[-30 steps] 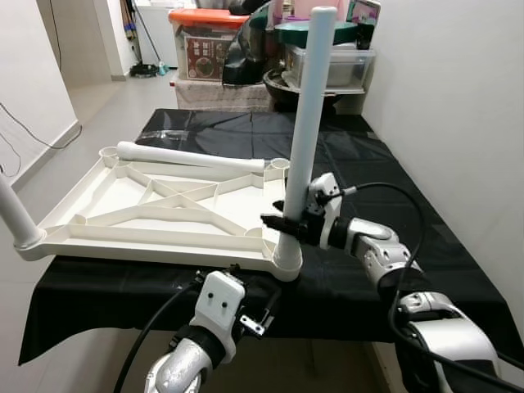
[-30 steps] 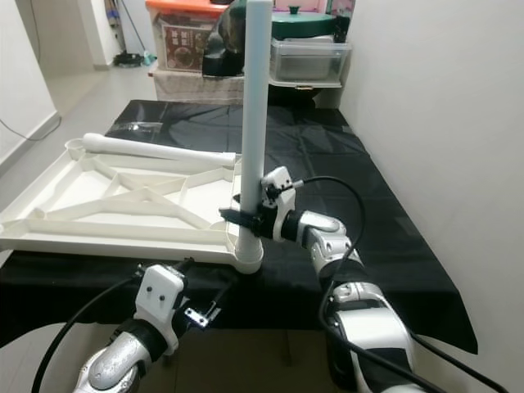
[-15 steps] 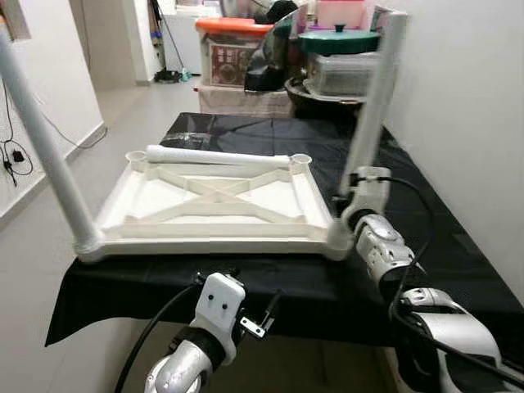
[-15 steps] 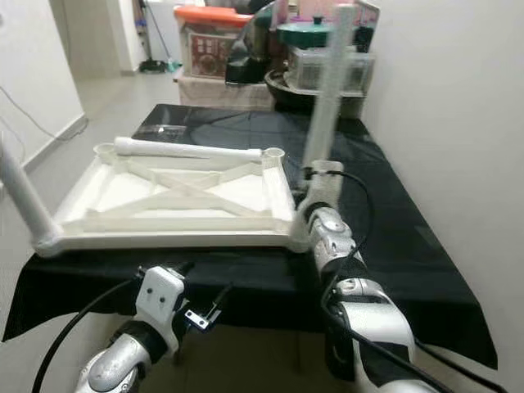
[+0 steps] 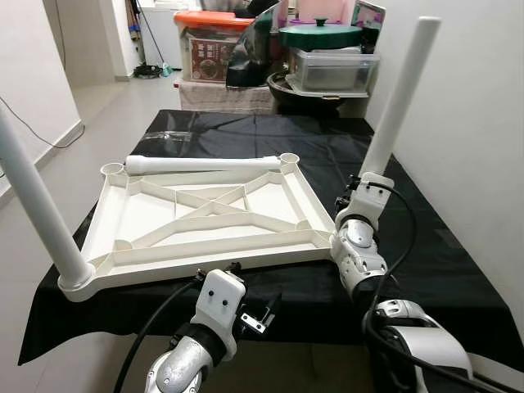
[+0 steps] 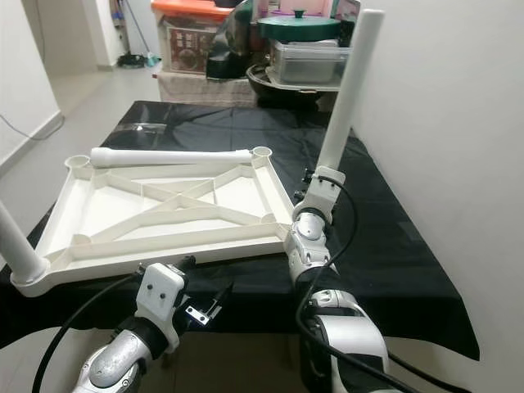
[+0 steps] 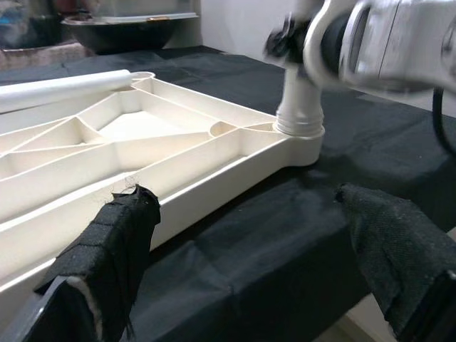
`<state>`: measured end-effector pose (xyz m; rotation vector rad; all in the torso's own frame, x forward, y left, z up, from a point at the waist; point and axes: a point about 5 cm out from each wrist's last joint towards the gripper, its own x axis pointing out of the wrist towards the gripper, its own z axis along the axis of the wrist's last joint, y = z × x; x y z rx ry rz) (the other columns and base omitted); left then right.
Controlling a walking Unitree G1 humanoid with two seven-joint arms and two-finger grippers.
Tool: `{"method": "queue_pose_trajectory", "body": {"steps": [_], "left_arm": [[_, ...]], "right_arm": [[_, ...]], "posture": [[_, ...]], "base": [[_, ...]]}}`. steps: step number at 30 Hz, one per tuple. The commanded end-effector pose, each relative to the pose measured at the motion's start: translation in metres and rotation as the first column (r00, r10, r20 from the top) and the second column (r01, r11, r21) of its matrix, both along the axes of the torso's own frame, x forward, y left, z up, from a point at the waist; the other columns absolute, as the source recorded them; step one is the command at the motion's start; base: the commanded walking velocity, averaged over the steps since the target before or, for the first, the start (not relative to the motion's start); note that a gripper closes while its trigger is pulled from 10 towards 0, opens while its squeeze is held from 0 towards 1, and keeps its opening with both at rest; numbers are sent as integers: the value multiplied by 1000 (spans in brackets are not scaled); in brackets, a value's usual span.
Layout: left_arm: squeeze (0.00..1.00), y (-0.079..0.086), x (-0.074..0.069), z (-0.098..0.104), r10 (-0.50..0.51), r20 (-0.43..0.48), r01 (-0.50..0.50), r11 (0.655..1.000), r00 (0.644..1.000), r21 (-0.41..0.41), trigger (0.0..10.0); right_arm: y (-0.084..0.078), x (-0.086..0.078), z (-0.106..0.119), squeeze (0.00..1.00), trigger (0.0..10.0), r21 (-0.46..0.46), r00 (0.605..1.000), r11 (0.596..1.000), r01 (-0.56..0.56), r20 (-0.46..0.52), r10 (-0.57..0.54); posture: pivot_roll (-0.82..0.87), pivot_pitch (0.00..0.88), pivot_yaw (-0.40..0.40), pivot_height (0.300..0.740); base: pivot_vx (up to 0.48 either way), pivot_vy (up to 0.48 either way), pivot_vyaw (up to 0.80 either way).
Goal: Building children table
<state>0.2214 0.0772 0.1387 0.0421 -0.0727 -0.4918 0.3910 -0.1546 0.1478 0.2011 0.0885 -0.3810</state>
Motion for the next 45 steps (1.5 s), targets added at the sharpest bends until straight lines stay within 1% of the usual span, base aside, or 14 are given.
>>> {"method": "queue_pose_trajectory", "body": {"steps": [1, 2, 3, 8, 14, 16, 19, 21, 23, 27, 35, 36, 42, 45], "left_arm": [[0, -1, 0, -4, -5, -26, 5, 1000, 1000, 4, 10000], [0, 0, 0, -4, -5, -26, 6, 1000, 1000, 4, 10000], [0, 0, 0, -4, -6, -26, 6, 1000, 1000, 4, 10000], [0, 1, 0, -4, -9, -25, 9, 1000, 1000, 6, 10000], [0, -1, 1, -4, -14, -23, 14, 1000, 1000, 9, 10000], [0, -1, 1, -3, -15, -21, 15, 1000, 1000, 9, 10000], [0, -1, 1, -3, -15, -21, 15, 1000, 1000, 9, 10000], [0, -1, 1, -3, -15, -18, 15, 1000, 1000, 11, 10000], [0, -1, 1, -3, -15, -18, 15, 1000, 1000, 11, 10000], [0, 0, 3, -1, -12, -10, 13, 1000, 1000, 14, 10000], [0, 0, 5, -1, -15, -7, 15, 1000, 1000, 15, 10000], [0, 0, 5, -1, -15, -8, 15, 1000, 1000, 16, 10000], [0, 2, 5, -2, -12, -10, 13, 1000, 1000, 19, 10000], [0, 2, 8, 0, -12, -5, 12, 1000, 1000, 19, 10000]], "right_arm": [[4, -2, -7, 1000, 10000, 16, 999, 1000, -24, -22, 25], [3, -1, -2, 1000, 10000, -6, 1000, 1000, -23, 5, 24], [1, 2, 5, 0, 10000, -6, 997, 998, -59, 52, 59], [-3, 8, 29, 0, 10000, -125, 916, 932, -341, 179, 359], [-13, 6, 30, 0, 10000, 2, 788, 807, -591, 216, 577], [-9, 1, 34, 0, 10000, 2, 653, 675, -738, 254, 713], [-7, -1, 35, 0, 10000, -7, 602, 626, -780, 263, 754], [4, -12, 34, 0, 10000, -68, 405, 431, -900, 238, 883], [4, -12, 34, 0, 10000, -68, 405, 431, -900, 238, 883], [19, -22, 29, 0, 10000, -115, 163, 184, -976, 166, 972], [27, -17, 27, 0, 8824, -127, 191, 205, -970, 119, 974], [27, -16, 26, 0, 0, -120, 207, 222, -968, 123, 970], [25, -12, 22, 0, 0, -92, 349, 363, -927, 138, 927], [13, -3, 24, 0, 0, -51, 548, 562, -825, 165, 820]], "posture": [[64, 0, -69, 740], [63, 0, -67, 740], [62, 0, -66, 740], [55, 0, -55, 740], [59, 0, -63, 740], [60, 0, -64, 740], [60, 0, -64, 740], [71, 0, -71, 740], [71, 0, -71, 740], [74, 0, -66, 740], [68, 0, -57, 740], [70, 0, -59, 740], [72, 0, -59, 740], [59, 0, -48, 740]], "base": [[0, 0, 0], [0, 0, 0], [0, 0, 0], [0, 0, 0], [0, 0, 0], [0, 0, 0], [0, 0, 0], [0, 0, 0], [0, 0, 0], [0, 0, 0], [0, 0, 0], [0, 0, 0], [0, 0, 0], [0, 0, 0]]}}
